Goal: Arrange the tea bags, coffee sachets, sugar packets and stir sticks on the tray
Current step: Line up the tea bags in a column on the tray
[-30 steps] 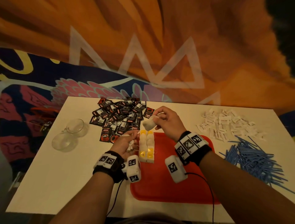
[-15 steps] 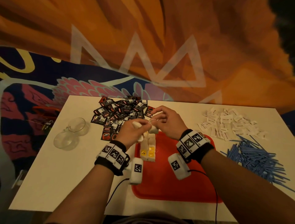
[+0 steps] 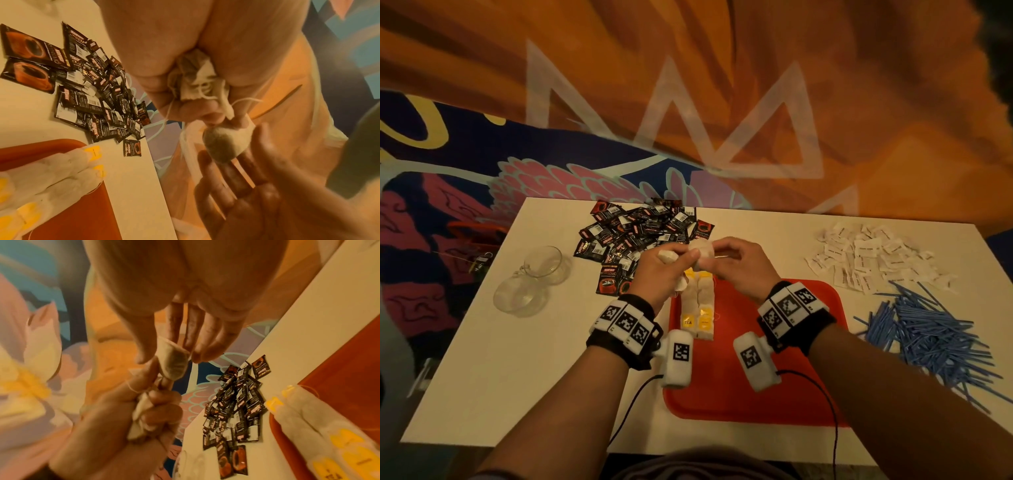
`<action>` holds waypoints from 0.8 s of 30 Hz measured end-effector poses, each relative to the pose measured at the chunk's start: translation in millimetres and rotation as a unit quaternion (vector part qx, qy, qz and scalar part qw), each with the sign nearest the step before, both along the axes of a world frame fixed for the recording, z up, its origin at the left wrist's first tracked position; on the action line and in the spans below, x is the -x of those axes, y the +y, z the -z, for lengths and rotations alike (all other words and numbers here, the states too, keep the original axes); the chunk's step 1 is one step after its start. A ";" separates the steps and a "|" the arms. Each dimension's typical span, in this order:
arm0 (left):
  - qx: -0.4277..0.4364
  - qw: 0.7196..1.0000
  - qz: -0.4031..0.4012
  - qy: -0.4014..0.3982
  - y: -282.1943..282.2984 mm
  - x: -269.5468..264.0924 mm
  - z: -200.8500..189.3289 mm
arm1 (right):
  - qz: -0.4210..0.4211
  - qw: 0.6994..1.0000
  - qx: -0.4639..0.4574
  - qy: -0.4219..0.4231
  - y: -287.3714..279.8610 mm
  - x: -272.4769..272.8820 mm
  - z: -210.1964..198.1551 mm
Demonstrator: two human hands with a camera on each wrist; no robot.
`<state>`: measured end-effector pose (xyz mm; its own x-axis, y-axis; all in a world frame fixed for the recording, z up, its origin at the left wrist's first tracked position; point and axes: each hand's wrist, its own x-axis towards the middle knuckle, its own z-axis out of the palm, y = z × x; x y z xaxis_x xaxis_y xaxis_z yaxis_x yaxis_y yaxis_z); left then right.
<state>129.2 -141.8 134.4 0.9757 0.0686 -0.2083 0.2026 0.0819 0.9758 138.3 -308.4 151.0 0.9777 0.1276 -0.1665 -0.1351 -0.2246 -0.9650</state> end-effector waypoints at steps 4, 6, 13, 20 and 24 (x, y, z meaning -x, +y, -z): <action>0.018 1.000 0.012 0.011 2.2 0.3 2.1 | -0.019 0.998 0.063 -0.004 2.2 2.9 9.0; 0.012 1.000 0.014 0.005 3.4 0.0 3.1 | -0.017 0.998 0.064 -0.001 3.4 3.1 11.0; -0.051 0.999 0.006 -0.002 9.3 -0.7 19.7 | -0.007 0.997 0.062 0.041 7.8 10.9 35.7; -0.131 0.984 0.013 0.120 31.9 10.2 65.3 | 0.016 0.977 0.109 0.184 20.0 38.0 94.7; -0.126 0.976 0.011 0.179 47.9 23.0 84.6 | 0.021 0.953 0.143 0.268 24.0 57.6 132.5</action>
